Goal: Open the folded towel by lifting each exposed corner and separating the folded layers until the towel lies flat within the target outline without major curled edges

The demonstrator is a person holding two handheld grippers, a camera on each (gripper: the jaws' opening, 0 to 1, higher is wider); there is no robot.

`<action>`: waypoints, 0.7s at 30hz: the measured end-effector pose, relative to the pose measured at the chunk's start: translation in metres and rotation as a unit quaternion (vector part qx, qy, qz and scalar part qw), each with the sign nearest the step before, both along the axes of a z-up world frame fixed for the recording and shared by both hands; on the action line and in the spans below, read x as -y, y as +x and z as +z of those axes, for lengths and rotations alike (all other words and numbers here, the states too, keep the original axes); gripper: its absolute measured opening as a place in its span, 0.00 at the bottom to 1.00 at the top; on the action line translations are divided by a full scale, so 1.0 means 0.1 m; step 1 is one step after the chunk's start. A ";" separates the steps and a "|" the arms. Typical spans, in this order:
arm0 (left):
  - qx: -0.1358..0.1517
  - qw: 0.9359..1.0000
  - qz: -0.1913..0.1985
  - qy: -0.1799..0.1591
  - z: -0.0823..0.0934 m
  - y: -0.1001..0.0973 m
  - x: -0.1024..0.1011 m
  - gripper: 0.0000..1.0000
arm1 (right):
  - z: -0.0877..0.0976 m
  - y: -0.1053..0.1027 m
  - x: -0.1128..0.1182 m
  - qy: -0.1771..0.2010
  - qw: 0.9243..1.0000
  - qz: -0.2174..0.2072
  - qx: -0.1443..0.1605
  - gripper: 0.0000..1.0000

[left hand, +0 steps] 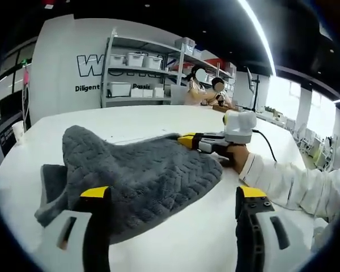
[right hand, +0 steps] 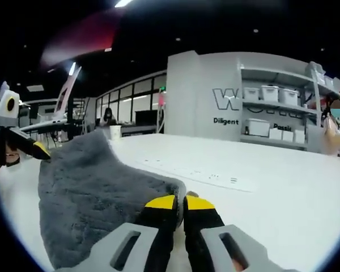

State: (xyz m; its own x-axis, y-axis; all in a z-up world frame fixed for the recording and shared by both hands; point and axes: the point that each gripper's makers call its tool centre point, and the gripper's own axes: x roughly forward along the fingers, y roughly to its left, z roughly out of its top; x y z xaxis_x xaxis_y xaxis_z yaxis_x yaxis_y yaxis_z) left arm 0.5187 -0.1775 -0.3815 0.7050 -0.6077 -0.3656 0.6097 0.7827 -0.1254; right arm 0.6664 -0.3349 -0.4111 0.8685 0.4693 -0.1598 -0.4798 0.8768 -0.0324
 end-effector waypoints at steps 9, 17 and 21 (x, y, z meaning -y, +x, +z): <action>0.000 1.000 0.001 0.002 -0.01 -0.01 0.00 0.89 | 0.02 0.00 0.10 0.001 1.000 -0.016 0.005 0.00; -0.003 1.000 -0.001 0.004 -0.02 -0.01 0.01 0.89 | 0.02 0.03 0.19 -0.011 0.999 -0.031 0.008 0.00; -0.003 1.000 -0.001 0.006 -0.02 -0.01 0.01 0.89 | 0.02 0.05 0.27 -0.014 0.999 -0.043 0.010 0.00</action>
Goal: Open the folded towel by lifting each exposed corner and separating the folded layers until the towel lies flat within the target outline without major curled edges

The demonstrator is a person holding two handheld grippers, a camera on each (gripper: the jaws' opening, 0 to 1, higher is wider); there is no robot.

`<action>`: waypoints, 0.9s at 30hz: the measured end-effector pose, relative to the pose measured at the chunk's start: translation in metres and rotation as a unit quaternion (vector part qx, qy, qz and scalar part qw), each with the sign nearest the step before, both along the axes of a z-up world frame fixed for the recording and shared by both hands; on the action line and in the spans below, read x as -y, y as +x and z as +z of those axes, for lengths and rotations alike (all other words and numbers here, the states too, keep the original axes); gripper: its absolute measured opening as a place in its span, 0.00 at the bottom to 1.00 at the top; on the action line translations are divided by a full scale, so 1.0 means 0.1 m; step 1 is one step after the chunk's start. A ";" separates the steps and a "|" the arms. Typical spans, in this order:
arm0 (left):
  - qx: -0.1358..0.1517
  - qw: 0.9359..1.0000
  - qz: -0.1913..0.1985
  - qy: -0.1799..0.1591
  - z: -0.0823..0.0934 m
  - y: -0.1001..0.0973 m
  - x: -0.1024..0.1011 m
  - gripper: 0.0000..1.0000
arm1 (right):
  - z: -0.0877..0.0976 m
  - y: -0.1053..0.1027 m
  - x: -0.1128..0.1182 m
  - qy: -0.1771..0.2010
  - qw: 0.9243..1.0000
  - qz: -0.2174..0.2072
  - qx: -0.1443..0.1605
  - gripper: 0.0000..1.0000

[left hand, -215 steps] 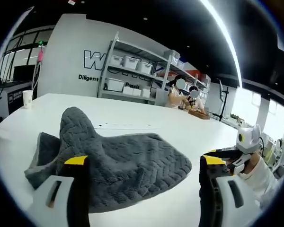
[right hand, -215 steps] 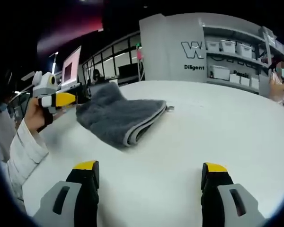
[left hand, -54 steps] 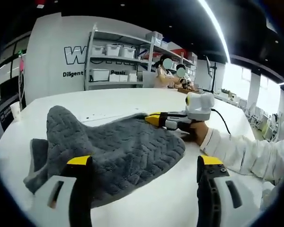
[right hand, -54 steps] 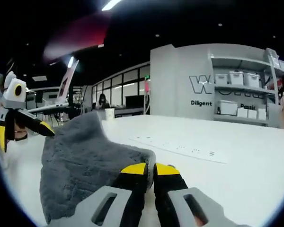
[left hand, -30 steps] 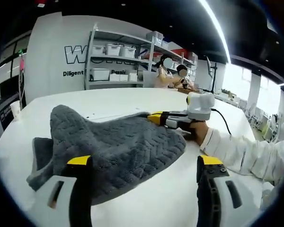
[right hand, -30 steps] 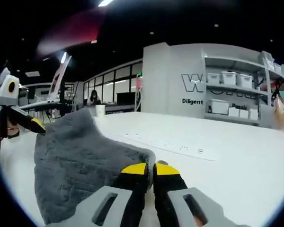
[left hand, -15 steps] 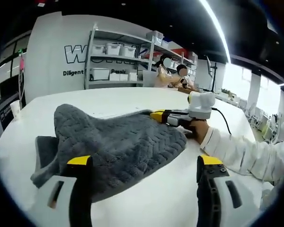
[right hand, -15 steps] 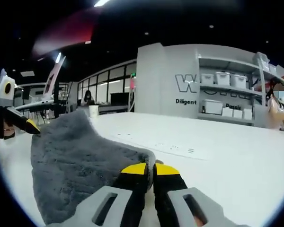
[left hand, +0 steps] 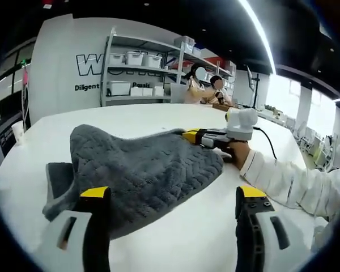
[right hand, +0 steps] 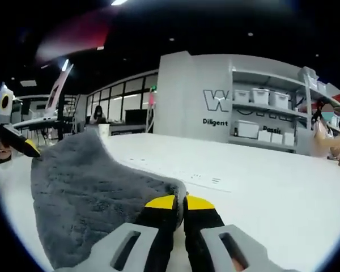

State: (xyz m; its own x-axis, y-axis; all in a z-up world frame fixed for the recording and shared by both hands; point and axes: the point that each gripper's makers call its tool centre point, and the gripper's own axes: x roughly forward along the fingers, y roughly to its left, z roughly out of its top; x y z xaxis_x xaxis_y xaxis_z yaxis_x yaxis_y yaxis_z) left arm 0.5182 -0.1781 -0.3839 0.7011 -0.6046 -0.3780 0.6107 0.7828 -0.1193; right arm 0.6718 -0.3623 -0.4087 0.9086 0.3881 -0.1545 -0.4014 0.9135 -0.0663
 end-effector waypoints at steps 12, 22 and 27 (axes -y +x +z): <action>-0.002 1.000 0.001 0.000 -0.01 0.01 -0.01 0.89 | 0.02 0.07 0.18 -0.008 1.000 -0.024 0.011 0.00; -0.002 1.000 -0.001 0.000 -0.01 0.00 0.00 0.89 | 0.05 0.13 0.28 -0.004 0.999 -0.033 0.018 0.00; -0.003 1.000 0.000 0.000 -0.01 0.00 -0.01 0.89 | 0.06 0.14 0.32 -0.003 0.999 -0.035 0.022 0.00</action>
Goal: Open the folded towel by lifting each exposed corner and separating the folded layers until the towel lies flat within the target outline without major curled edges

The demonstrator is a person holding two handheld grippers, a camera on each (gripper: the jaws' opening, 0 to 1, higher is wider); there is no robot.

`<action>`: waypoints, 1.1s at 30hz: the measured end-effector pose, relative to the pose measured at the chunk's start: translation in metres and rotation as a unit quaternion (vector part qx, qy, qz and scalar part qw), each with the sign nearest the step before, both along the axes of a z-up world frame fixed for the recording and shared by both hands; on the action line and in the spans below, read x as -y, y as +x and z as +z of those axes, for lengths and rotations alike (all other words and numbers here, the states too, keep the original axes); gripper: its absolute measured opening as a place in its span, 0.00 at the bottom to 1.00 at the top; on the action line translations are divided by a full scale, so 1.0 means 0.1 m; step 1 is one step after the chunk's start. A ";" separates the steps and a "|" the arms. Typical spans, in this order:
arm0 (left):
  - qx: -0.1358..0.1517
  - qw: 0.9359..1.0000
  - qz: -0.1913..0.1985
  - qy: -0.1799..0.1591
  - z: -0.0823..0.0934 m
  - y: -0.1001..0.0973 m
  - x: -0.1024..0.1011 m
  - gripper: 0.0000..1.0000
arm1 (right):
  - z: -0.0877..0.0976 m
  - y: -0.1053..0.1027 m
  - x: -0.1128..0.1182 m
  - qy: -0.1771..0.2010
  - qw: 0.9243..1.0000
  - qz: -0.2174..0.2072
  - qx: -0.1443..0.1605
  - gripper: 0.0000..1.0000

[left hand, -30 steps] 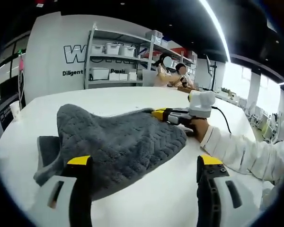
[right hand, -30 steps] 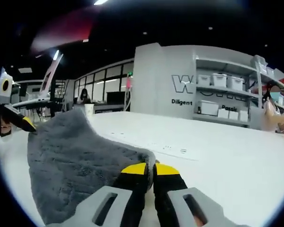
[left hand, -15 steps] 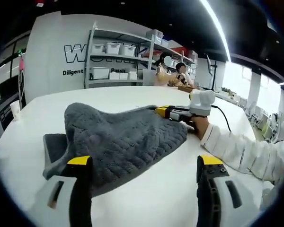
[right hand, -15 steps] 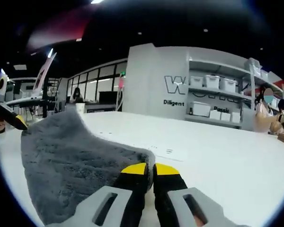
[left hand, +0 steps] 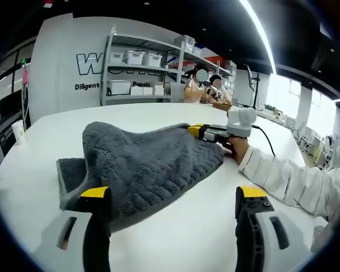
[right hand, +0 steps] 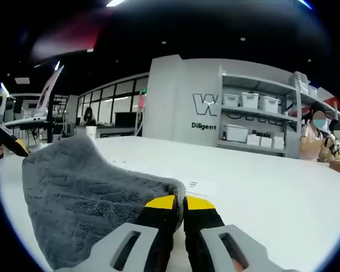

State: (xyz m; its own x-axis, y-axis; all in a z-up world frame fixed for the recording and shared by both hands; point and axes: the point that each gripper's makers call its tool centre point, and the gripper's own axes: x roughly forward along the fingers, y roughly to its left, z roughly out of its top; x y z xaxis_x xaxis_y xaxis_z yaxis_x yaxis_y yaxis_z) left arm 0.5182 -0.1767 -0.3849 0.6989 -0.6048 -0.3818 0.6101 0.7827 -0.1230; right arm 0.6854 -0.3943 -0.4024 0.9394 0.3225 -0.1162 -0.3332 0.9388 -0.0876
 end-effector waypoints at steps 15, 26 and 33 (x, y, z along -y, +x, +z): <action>-0.001 1.000 0.000 0.003 -0.02 -0.01 0.00 0.89 | 0.02 0.02 0.15 -0.003 1.000 -0.017 0.007 0.00; -0.002 1.000 -0.002 0.003 -0.02 -0.02 0.01 0.89 | 0.04 0.01 0.18 -0.003 1.000 -0.018 0.012 0.00; -0.003 1.000 -0.002 0.004 -0.02 -0.02 0.01 0.89 | 0.11 -0.02 0.14 -0.012 1.000 -0.009 0.028 0.00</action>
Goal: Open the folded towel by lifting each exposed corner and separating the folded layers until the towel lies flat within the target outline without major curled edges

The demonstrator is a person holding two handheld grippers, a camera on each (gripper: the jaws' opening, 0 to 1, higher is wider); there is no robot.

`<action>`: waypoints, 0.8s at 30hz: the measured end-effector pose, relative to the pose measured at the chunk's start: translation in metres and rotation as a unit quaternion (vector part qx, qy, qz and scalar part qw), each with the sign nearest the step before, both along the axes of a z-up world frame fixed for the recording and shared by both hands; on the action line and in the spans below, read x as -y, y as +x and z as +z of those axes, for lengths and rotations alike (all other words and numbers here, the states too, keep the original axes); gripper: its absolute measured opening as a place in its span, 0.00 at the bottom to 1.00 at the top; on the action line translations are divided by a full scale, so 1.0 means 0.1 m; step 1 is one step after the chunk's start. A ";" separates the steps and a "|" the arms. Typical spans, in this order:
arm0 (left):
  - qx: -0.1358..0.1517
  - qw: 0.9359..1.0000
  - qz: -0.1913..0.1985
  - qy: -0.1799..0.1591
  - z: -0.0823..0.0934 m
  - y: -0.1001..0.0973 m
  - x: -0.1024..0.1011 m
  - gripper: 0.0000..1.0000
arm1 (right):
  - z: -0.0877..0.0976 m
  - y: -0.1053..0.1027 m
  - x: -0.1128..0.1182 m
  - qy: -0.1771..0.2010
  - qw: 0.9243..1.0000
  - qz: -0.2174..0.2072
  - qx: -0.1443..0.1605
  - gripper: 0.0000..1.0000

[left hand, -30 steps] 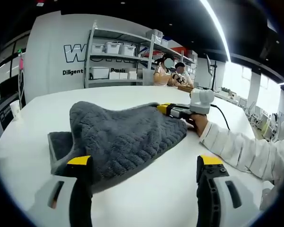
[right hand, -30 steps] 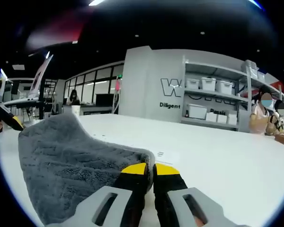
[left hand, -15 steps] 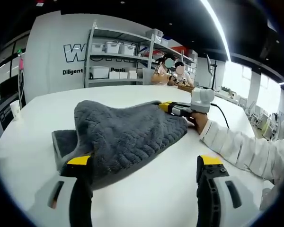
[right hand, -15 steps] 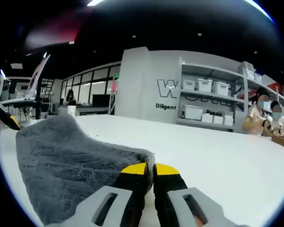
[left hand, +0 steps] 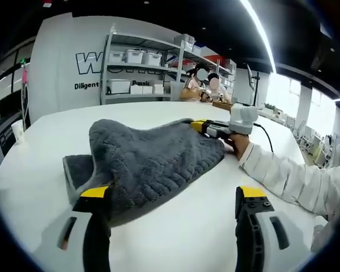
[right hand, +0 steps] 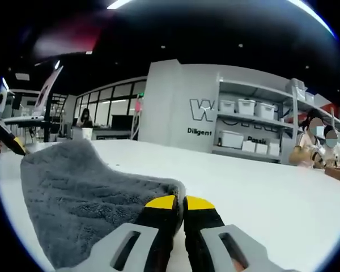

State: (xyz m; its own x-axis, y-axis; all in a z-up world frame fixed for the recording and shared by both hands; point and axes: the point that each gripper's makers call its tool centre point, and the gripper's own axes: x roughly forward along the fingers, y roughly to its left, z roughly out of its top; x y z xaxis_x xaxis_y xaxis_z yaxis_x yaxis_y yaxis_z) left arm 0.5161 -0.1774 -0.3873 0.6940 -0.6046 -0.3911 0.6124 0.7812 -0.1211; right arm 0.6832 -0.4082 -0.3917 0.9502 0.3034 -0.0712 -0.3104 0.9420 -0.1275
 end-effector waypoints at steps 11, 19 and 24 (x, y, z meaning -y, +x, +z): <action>-0.001 1.000 0.000 -0.002 0.00 0.00 -0.01 0.89 | 0.13 -0.14 -0.06 -0.046 0.998 -0.003 0.033 0.00; -0.002 1.000 -0.002 -0.005 0.01 0.00 -0.01 0.89 | 0.26 -0.24 -0.20 -0.100 0.992 0.010 0.070 0.00; 0.000 1.000 0.002 -0.012 0.03 0.01 -0.04 0.89 | 0.32 -0.34 -0.31 -0.134 0.987 0.016 0.089 0.00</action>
State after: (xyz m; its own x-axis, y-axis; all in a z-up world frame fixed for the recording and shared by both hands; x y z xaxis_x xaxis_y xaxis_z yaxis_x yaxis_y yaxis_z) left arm 0.5175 -0.1739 -0.3842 0.6965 -0.6106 -0.3768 0.6090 0.7808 -0.1396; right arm 0.6487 -0.3772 -0.3594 0.9453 0.3259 0.0154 -0.2888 0.8578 -0.4253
